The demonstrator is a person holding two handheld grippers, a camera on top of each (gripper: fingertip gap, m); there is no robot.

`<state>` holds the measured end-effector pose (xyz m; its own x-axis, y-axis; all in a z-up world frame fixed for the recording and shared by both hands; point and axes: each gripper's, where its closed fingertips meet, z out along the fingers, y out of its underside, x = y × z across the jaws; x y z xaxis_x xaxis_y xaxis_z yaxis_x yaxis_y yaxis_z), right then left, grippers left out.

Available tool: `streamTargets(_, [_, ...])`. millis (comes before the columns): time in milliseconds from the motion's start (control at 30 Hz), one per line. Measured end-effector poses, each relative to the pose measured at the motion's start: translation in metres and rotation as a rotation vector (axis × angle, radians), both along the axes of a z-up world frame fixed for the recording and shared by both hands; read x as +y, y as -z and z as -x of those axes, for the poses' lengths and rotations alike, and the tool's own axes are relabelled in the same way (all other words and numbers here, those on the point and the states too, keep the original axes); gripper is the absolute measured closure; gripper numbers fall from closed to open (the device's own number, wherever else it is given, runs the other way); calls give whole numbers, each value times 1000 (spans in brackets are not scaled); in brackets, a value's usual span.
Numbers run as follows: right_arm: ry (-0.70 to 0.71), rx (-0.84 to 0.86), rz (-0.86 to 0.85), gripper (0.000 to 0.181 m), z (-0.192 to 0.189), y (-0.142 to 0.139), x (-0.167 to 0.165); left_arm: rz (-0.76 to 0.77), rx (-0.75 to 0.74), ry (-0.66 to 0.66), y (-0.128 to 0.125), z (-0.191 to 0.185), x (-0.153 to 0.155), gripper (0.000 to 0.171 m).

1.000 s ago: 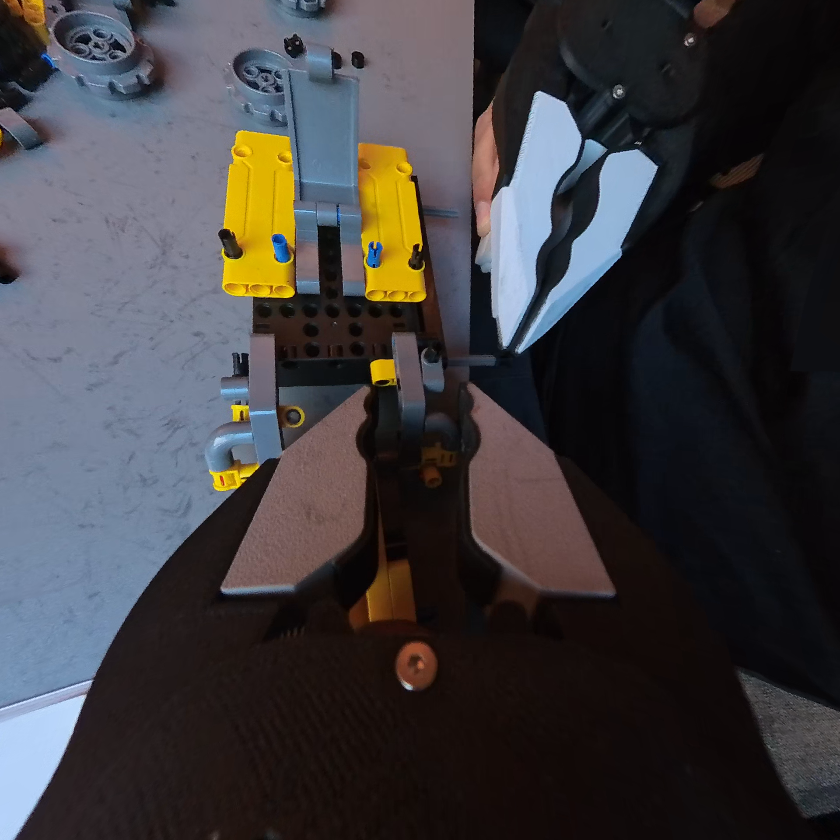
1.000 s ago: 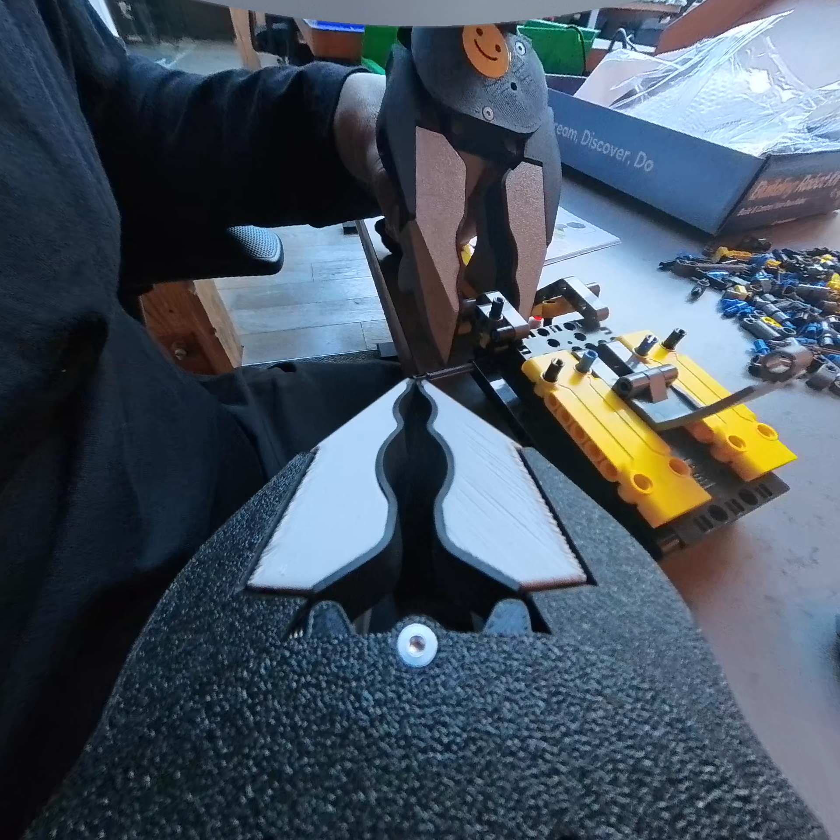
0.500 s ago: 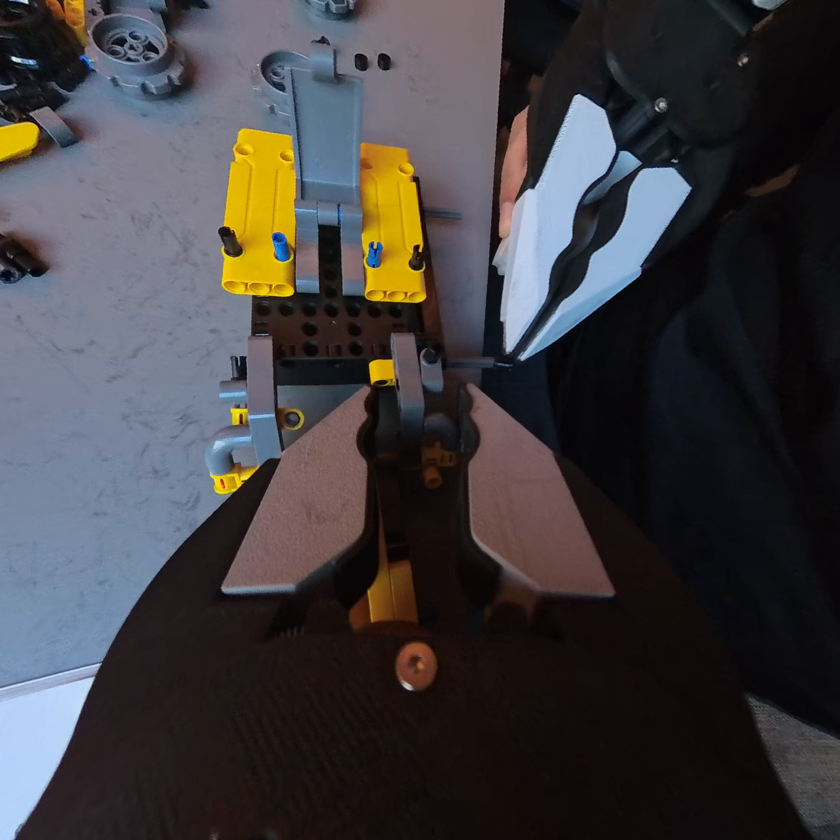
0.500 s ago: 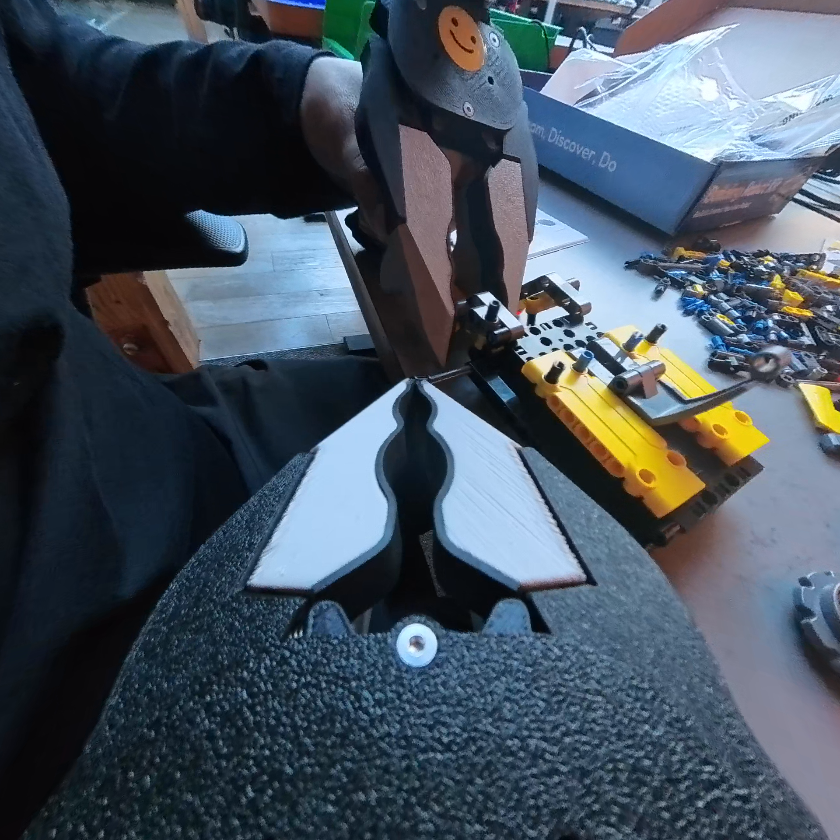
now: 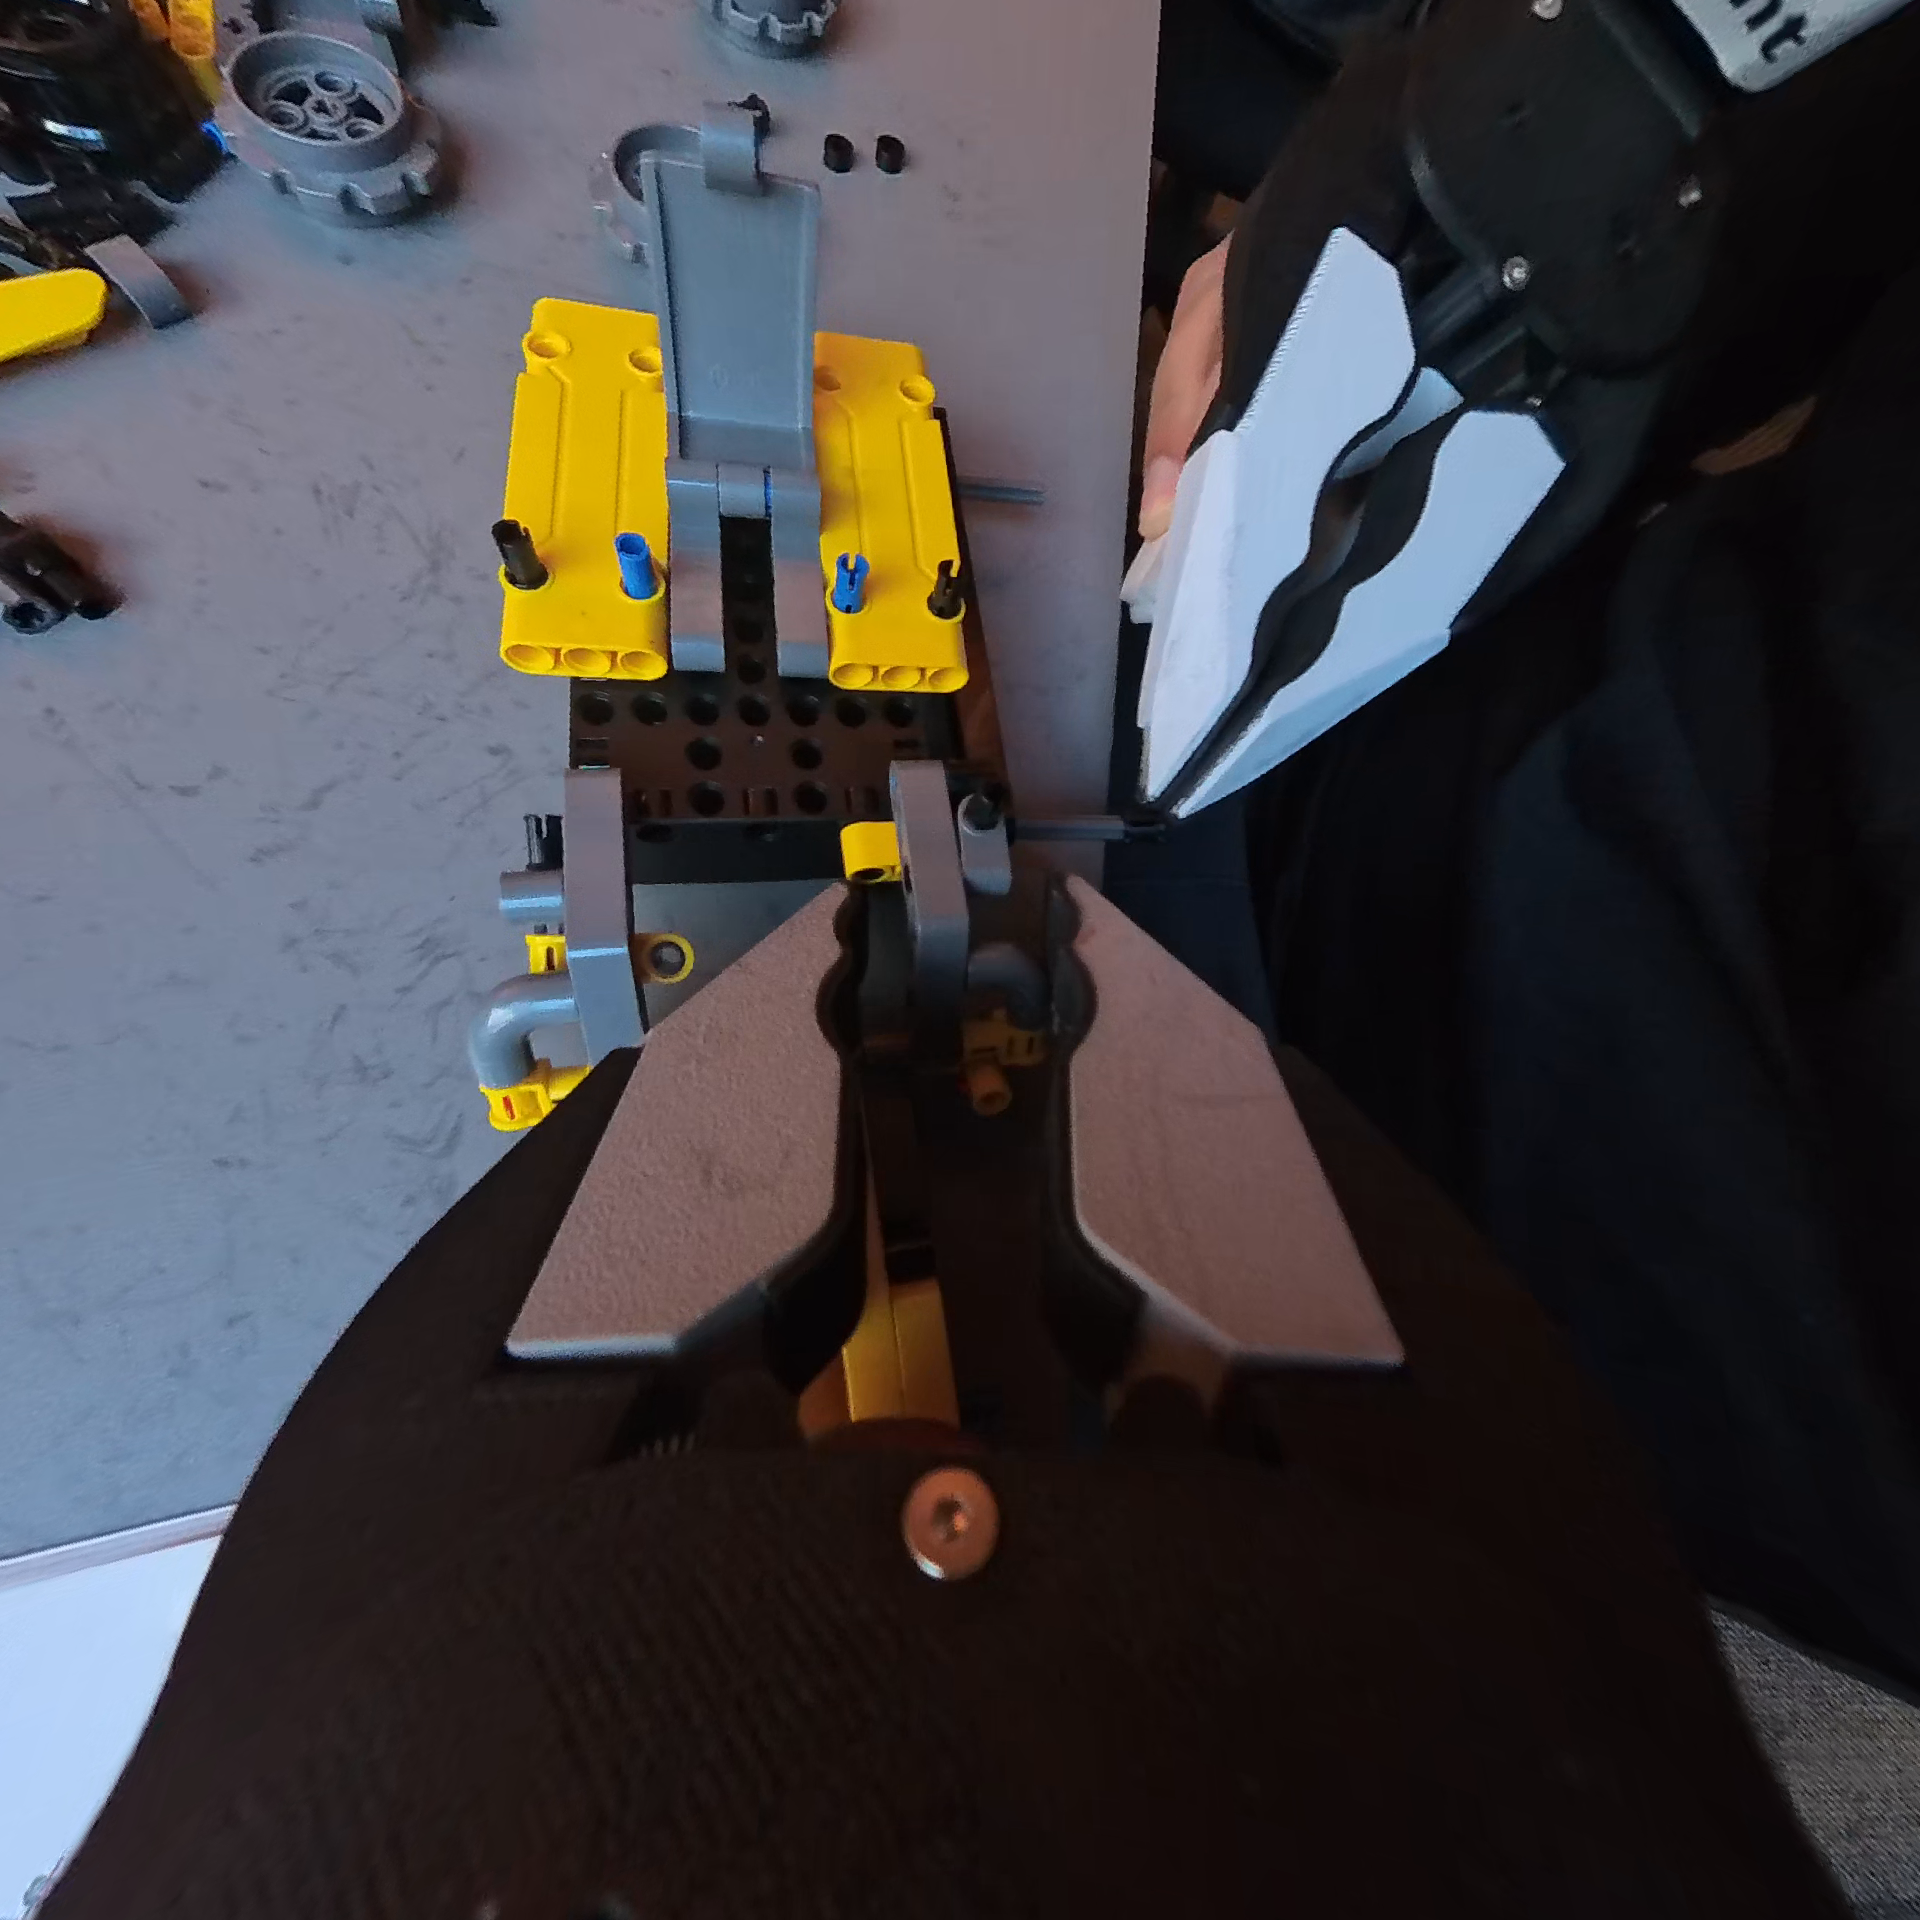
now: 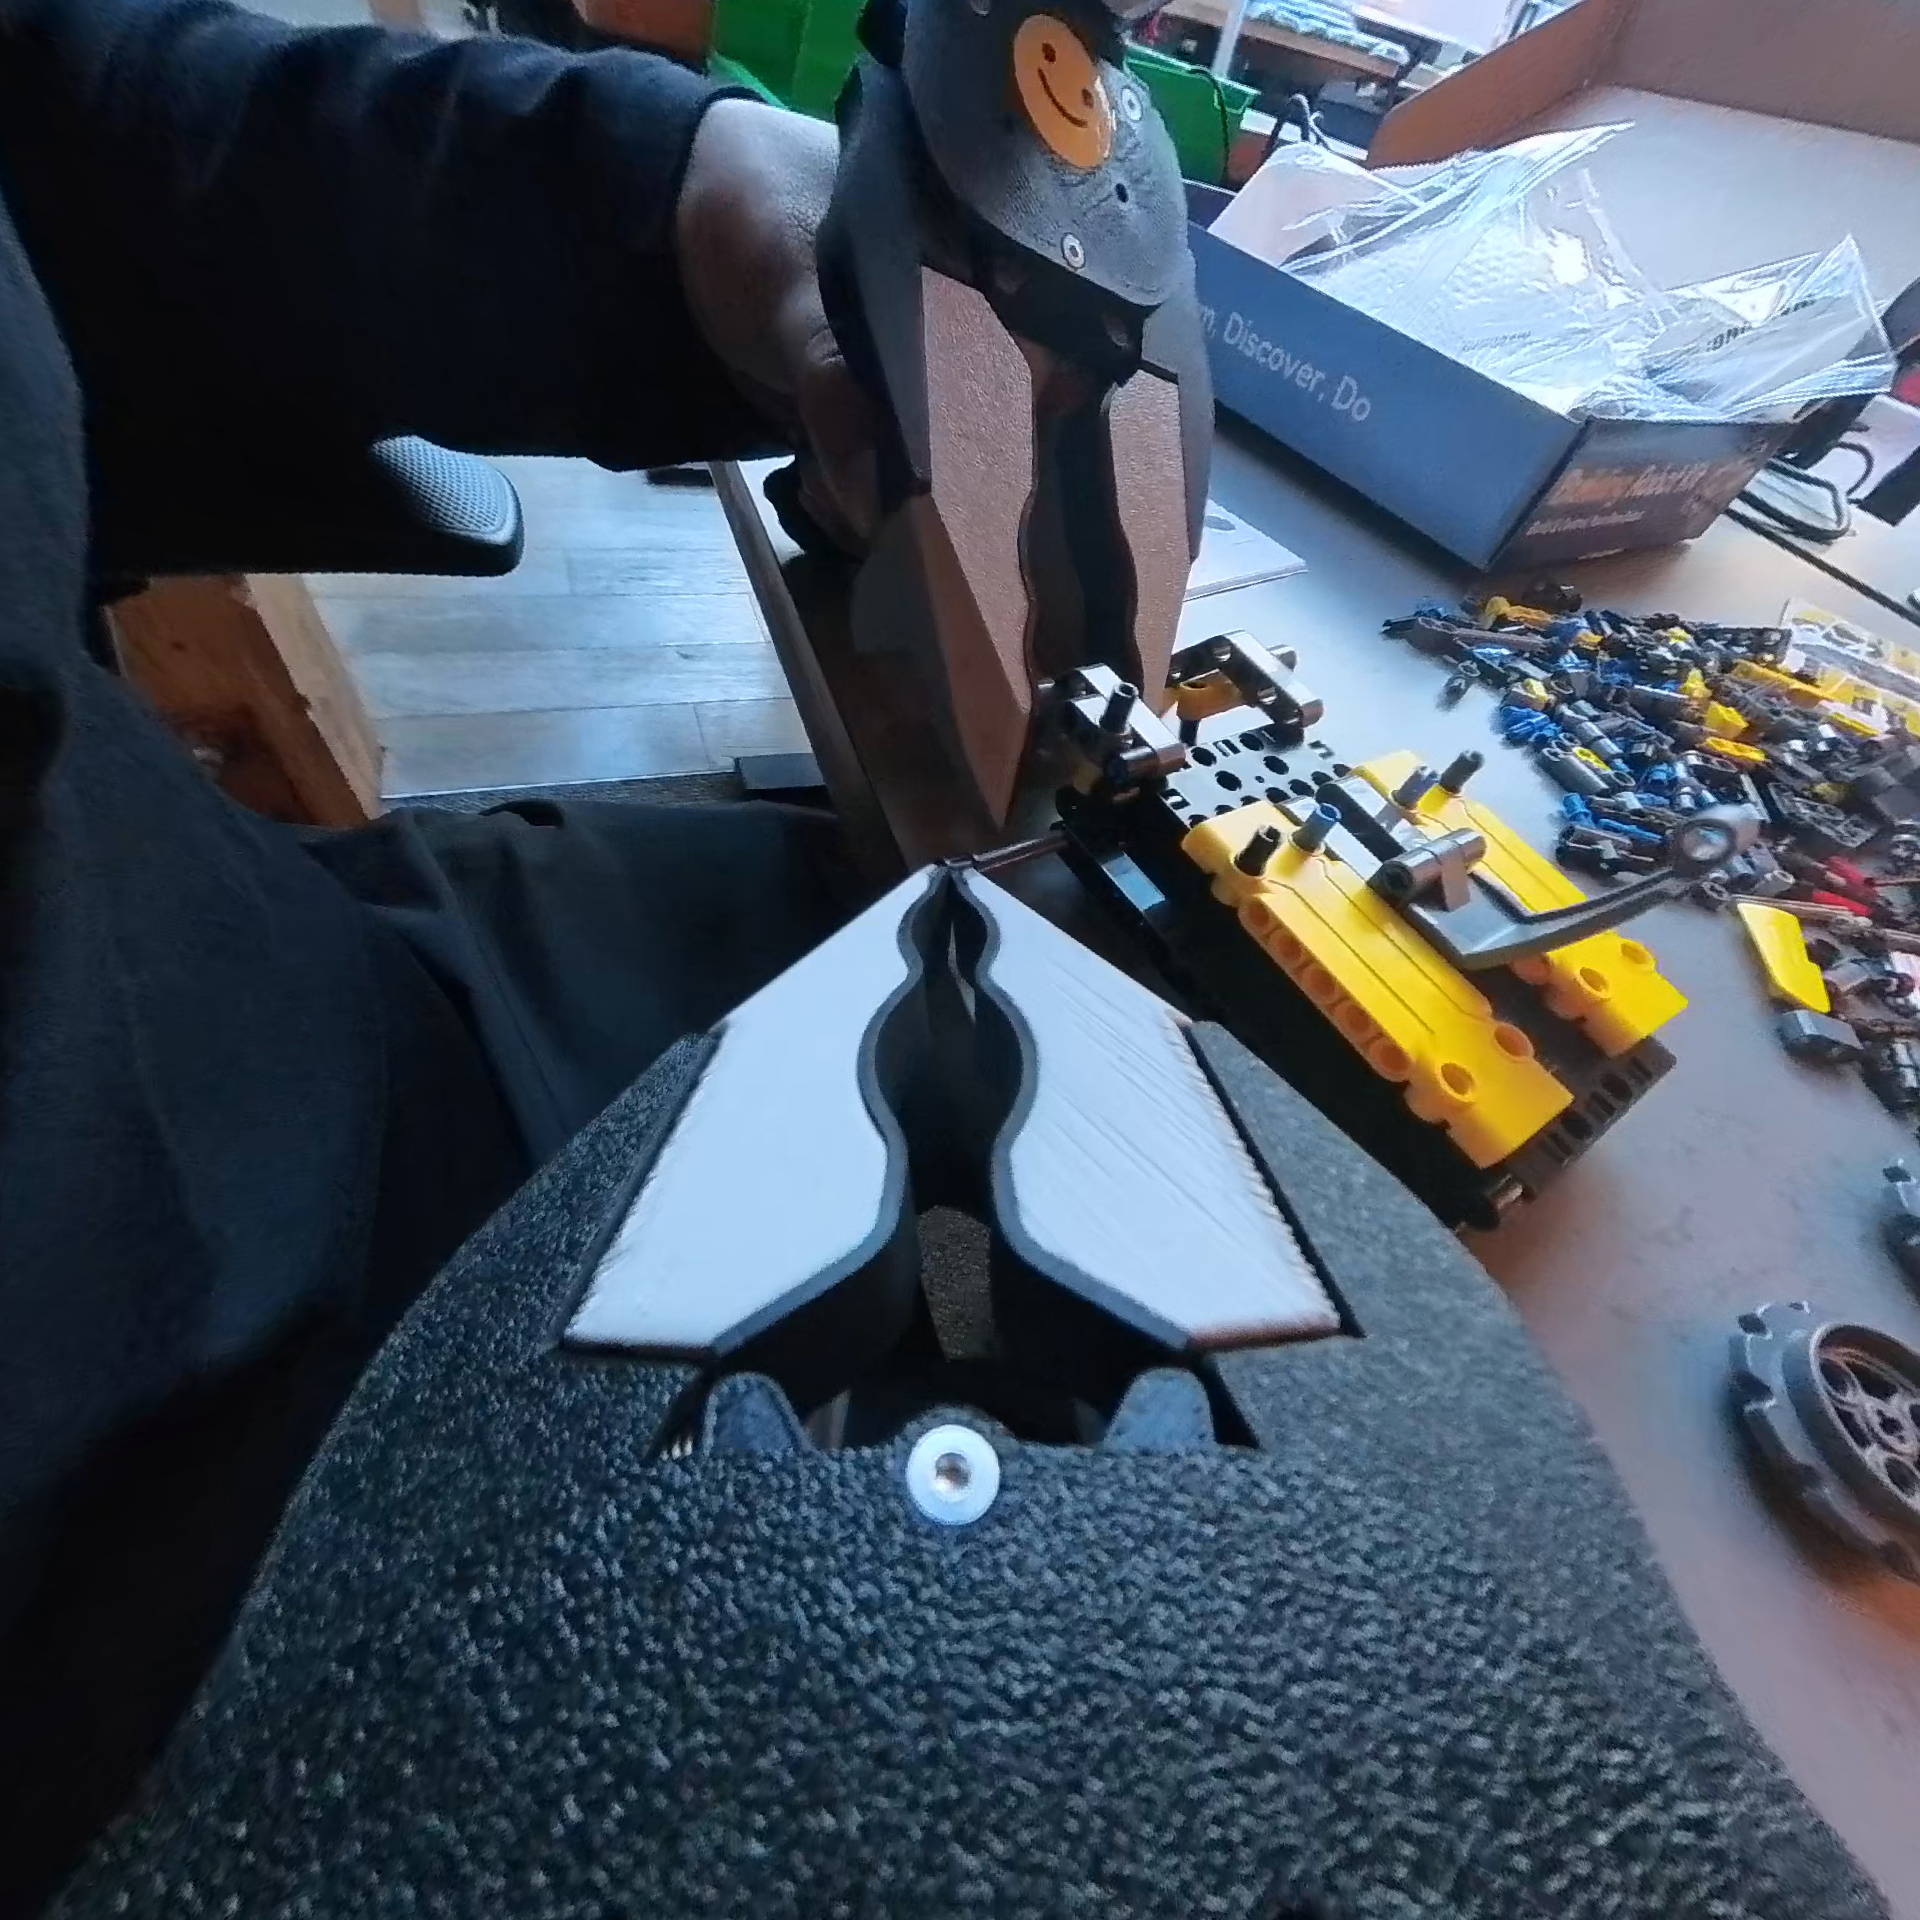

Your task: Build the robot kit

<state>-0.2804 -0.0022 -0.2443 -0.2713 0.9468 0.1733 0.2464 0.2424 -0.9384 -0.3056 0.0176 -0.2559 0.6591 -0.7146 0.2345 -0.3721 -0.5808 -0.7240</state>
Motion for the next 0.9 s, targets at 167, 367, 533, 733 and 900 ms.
streamTargets(167, [18, 6, -58, 181, 2, 0, 2, 5, 1, -5, 0, 2, 2, 142])
streamTargets(367, [61, 21, -133, 181, 4, 0, 5, 12, -5, -27, 0, 3, 4, 142])
streamTargets(533, [89, 20, -179, 181, 5, -1, 7, 22, -18, -42, -1, 6, 5, 142])
streamTargets(733, [130, 10, -276, 181, 7, 2, 11, 30, -10, -50, 0, 7, 6, 143])
streamTargets(900, [153, 22, -291, 181, 8, 1, 14, 30, -22, -54, -1, 8, 7, 144])
